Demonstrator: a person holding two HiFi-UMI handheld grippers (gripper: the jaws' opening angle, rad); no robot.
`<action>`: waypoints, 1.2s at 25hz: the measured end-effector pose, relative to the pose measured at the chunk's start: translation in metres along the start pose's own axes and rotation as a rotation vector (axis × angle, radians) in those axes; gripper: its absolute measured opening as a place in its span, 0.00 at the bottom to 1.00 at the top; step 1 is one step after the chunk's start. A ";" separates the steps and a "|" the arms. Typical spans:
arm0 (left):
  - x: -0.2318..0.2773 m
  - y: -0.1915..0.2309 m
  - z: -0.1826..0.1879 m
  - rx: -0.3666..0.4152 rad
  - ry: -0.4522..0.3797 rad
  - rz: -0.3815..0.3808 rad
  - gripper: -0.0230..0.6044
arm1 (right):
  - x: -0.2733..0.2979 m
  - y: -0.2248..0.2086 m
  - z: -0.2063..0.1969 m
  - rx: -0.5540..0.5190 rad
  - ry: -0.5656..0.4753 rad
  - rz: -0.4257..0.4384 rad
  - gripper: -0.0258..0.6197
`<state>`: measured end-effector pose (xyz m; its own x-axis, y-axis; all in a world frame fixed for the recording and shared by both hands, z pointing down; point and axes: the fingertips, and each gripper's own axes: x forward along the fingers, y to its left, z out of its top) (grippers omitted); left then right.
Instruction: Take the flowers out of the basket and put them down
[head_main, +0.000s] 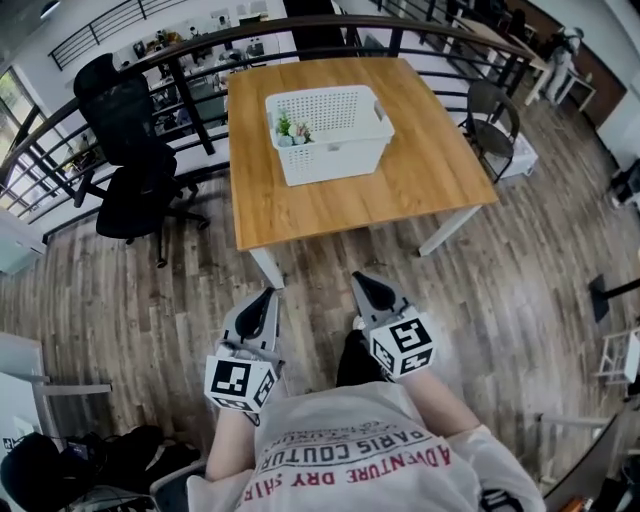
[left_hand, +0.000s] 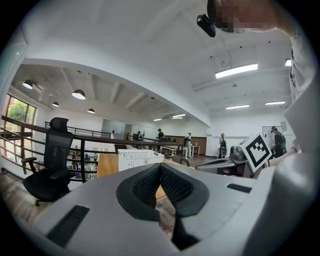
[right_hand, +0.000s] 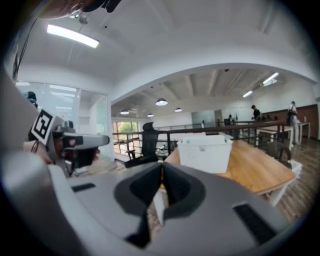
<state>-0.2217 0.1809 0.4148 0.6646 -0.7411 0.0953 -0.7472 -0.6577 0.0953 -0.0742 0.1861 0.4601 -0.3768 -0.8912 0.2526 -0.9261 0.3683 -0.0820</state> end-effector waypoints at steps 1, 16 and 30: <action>0.013 0.004 0.002 -0.003 -0.002 0.018 0.08 | 0.012 -0.011 0.003 -0.003 0.003 0.019 0.09; 0.235 0.030 0.037 -0.022 -0.029 0.195 0.08 | 0.159 -0.195 0.076 -0.088 0.055 0.218 0.09; 0.337 0.149 0.055 -0.018 -0.014 0.210 0.08 | 0.307 -0.249 0.121 -0.117 0.079 0.215 0.09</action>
<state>-0.1095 -0.1747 0.4067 0.4937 -0.8638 0.1007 -0.8691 -0.4859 0.0924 0.0387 -0.2109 0.4416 -0.5576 -0.7674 0.3164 -0.8147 0.5790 -0.0313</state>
